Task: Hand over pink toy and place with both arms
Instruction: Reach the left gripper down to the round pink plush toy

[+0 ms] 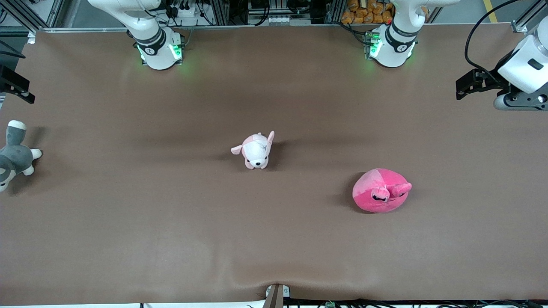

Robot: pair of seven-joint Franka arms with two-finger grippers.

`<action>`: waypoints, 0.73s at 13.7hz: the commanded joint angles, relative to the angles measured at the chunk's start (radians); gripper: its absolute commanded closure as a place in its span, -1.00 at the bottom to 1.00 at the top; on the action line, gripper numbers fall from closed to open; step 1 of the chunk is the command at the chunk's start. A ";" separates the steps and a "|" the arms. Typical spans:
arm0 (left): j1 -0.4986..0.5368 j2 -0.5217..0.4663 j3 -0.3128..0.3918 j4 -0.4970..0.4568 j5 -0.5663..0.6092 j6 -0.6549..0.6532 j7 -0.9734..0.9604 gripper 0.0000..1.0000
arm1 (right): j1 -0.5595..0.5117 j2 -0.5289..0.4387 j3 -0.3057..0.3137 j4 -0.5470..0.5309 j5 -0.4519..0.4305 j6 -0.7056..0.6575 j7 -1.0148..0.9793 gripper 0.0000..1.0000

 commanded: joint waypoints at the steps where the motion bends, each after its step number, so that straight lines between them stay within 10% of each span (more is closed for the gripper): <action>1: 0.003 -0.007 -0.004 0.003 0.010 -0.008 0.018 -1.00 | -0.004 0.011 0.004 0.029 0.012 -0.044 -0.018 -1.00; 10: 0.007 0.134 0.005 0.113 -0.080 0.001 -0.273 -1.00 | -0.004 0.011 0.002 0.029 0.009 -0.038 -0.017 -1.00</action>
